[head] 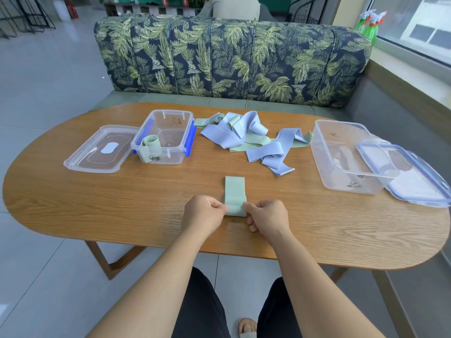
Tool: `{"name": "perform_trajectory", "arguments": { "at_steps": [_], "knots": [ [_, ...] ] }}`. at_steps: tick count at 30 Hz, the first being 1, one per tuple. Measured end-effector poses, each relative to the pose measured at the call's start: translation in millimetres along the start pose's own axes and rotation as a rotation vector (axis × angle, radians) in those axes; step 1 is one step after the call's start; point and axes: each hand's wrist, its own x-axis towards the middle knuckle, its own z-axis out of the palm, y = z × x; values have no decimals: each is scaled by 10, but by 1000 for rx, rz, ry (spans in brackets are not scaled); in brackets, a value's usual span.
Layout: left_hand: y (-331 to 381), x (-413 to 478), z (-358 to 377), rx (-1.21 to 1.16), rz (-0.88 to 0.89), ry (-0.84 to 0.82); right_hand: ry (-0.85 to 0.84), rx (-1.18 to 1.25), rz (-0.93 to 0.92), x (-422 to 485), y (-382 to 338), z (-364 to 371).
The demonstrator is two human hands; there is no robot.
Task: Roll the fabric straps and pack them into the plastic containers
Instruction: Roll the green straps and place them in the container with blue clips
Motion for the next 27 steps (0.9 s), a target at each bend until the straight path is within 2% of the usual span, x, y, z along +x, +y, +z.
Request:
{"name": "perform_trajectory", "arguments": {
  "at_steps": [3,8,15,22,27],
  "knots": [
    [57,55,-11,11,-34,-20,9,66,-17,-27,54,3],
    [91,112,-20,19,-33,-25,19,-2,-43,-42,42,12],
    [14,60,68,-79,56,39,31,-70,-47,27,-56,14],
    [76,168,22,-129,-28,-106,16,-164,-104,-20,-101,55],
    [34,210,37,-152,-31,-101,-5,-145,-100,-13,-95,47]
  ]
}}
